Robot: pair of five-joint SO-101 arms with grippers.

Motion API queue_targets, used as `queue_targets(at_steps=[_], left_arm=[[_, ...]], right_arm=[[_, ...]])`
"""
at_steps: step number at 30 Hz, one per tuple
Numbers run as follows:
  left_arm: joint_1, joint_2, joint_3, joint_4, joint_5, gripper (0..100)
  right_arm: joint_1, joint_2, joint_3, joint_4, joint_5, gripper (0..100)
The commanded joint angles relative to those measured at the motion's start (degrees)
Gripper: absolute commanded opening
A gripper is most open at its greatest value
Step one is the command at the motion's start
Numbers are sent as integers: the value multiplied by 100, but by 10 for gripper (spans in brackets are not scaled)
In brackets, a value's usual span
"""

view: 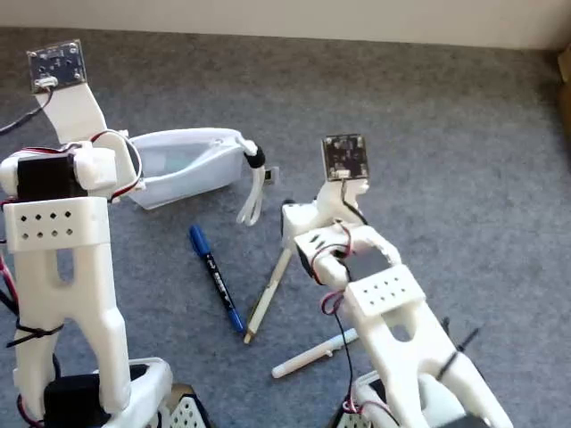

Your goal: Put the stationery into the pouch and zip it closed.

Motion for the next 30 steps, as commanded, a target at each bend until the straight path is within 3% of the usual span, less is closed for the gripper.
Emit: queue_targets(at_steps=[1,7,17,22,30], left_arm=[[-145,-84,13,-53,-18,33],[-119,-84,189,-97,-18,34],[-154,-84,242,-97,-18,34],[-154,-84,251,-88,-18,33],[-145,-84,259,-88,-18,33]], right_arm=[[-31,295,-796,734,-440,159],[-418,875,-1763,2132,-1310,159],[-708,2018,-2229,2193,-1934,163],[-602,2615,-2897,2809,-2295,163],[-602,3477,-3512,2941,-2347,163]])
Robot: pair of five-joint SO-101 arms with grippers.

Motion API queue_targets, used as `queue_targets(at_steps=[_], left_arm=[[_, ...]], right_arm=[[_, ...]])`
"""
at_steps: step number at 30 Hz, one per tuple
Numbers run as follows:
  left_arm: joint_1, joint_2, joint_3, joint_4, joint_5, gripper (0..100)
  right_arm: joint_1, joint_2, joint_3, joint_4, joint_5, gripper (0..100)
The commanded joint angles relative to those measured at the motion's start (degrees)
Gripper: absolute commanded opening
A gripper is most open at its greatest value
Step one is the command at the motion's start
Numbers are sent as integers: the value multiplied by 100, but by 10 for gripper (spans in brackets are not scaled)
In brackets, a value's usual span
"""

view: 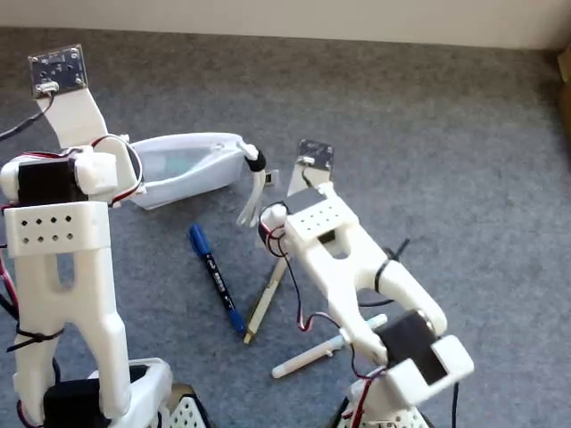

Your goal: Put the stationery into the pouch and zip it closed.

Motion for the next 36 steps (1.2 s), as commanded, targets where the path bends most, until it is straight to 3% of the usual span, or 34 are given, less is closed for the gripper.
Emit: queue_targets(at_steps=[1,18,25,36], left_arm=[[-110,-13,57,-70,-26,33],[-110,-13,233,-88,-35,33],[-119,-13,303,-97,-35,32],[-84,-13,418,-281,-35,32]], right_arm=[[40,136,-532,48,-62,163],[180,1393,-1305,321,-70,159],[180,1376,-1376,435,-26,22],[215,1376,-1569,462,-9,6]])
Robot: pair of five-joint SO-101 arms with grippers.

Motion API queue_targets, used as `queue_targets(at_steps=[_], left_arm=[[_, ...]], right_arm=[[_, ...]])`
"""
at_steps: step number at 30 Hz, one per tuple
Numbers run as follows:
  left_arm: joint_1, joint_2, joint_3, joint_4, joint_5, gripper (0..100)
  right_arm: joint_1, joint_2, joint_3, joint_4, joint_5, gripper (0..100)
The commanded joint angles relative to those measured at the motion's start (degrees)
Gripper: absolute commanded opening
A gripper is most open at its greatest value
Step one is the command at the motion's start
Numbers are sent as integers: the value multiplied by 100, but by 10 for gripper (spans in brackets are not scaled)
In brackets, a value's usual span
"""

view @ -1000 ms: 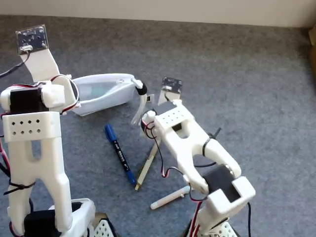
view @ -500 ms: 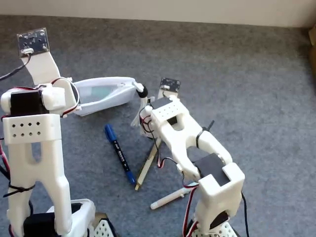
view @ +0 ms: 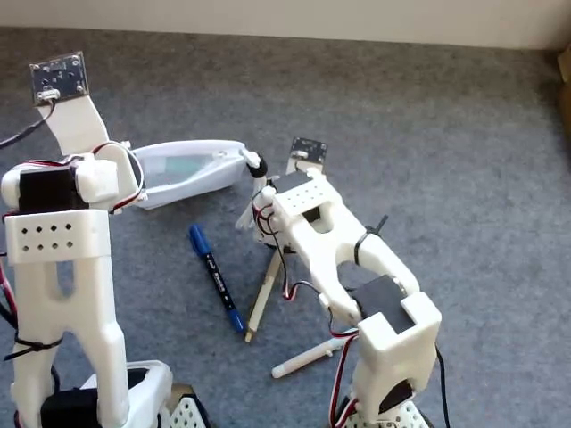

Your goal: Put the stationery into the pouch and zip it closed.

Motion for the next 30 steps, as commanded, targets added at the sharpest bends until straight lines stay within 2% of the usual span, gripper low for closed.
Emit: queue_targets(at_steps=[1,5,15,30], left_arm=[[-84,4,66,-114,-53,32],[-84,4,66,-114,-53,33],[-75,4,75,-123,-35,32],[-75,4,286,-290,149,32]], right_arm=[[127,-92,-312,57,97,5],[242,-119,-479,321,668,5],[541,-505,-716,541,1407,5],[532,-1631,-268,488,1415,5]])
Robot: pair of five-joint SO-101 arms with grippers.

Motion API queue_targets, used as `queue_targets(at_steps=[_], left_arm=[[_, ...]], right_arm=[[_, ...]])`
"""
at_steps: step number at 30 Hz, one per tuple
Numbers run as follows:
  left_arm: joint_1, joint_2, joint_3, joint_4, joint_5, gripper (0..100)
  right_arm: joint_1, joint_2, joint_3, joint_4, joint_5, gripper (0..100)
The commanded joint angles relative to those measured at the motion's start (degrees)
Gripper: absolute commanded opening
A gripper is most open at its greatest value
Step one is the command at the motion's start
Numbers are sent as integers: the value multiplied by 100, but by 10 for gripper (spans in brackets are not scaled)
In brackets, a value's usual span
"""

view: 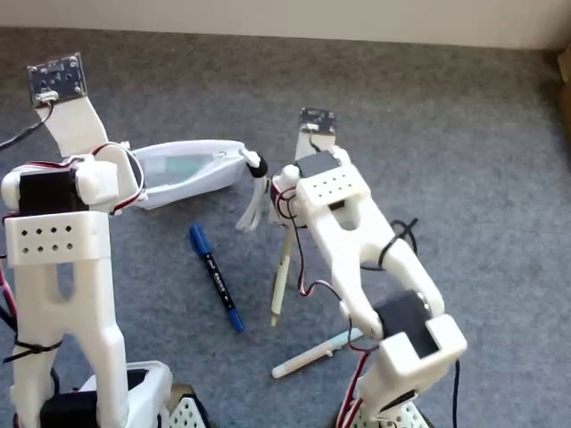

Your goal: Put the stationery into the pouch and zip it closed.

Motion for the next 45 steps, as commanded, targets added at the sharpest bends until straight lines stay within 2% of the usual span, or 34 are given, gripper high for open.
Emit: queue_targets(at_steps=[1,7,18,27,45], left_arm=[[-75,4,198,-246,44,32],[-75,-4,198,-229,44,32],[-84,-4,198,-220,44,31],[-110,-4,207,-220,44,31],[-110,-4,207,-246,44,31]], right_arm=[[66,-743,84,-119,105,5],[92,-1648,936,-752,105,5],[92,-3336,2932,-2686,105,5],[92,-4207,3538,-3108,105,5],[215,-5921,4215,-3231,105,5]])
